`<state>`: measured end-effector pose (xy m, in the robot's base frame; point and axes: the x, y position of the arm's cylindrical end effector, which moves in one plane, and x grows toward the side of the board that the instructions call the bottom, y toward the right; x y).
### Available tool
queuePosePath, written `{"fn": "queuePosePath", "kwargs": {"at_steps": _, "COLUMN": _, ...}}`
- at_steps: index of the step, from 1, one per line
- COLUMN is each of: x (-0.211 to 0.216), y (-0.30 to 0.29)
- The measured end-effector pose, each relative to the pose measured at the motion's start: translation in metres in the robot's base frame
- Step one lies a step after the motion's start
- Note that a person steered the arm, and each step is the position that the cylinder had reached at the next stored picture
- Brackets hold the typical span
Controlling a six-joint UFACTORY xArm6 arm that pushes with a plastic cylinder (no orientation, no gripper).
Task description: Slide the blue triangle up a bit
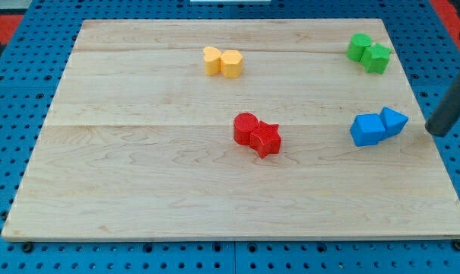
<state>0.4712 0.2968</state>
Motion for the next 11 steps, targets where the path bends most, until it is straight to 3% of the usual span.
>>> {"fn": "queuePosePath", "kwargs": {"at_steps": 2, "x": 0.000, "y": -0.046}}
{"fn": "queuePosePath", "kwargs": {"at_steps": 5, "x": -0.050, "y": -0.009}}
{"fn": "queuePosePath", "kwargs": {"at_steps": 8, "x": -0.004, "y": -0.036}}
{"fn": "queuePosePath", "kwargs": {"at_steps": 10, "x": -0.043, "y": -0.041}}
{"fn": "queuePosePath", "kwargs": {"at_steps": 11, "x": -0.042, "y": -0.068}}
